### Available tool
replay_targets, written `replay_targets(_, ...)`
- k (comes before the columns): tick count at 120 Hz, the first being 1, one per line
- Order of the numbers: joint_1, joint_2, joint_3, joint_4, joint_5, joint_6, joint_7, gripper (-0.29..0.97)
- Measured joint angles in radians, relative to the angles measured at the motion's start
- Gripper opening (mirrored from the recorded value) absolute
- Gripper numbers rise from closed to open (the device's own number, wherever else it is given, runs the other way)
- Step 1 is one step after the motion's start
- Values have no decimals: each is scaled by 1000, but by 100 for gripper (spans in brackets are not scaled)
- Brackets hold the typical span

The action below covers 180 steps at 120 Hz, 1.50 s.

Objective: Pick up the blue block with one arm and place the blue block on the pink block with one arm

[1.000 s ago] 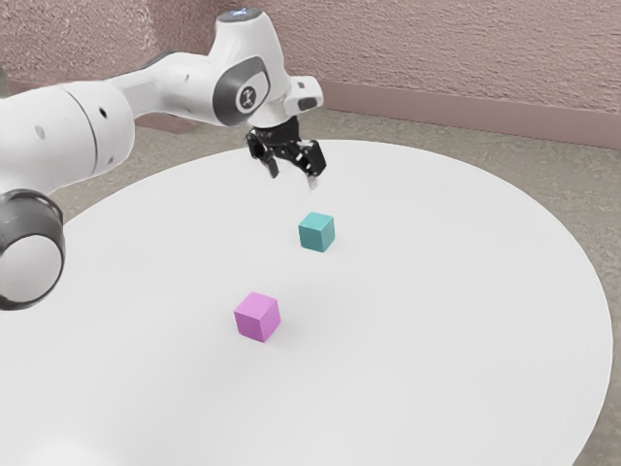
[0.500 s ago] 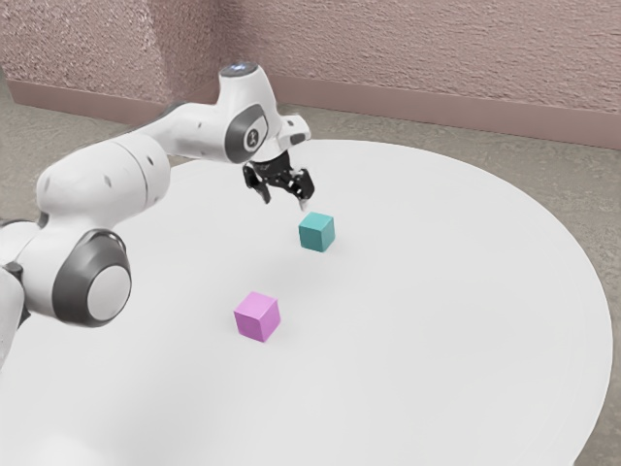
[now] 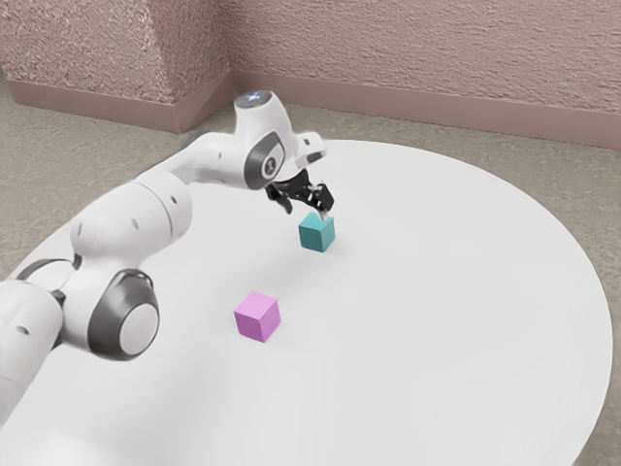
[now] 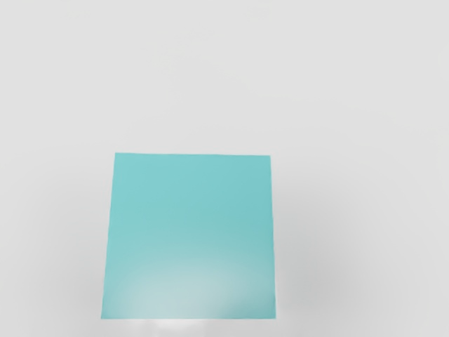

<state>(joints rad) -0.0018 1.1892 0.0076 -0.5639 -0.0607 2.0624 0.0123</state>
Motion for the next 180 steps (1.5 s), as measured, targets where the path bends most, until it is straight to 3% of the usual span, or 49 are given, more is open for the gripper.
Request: replay_targets(180,13,120,-24,22,-10,211,59,68)
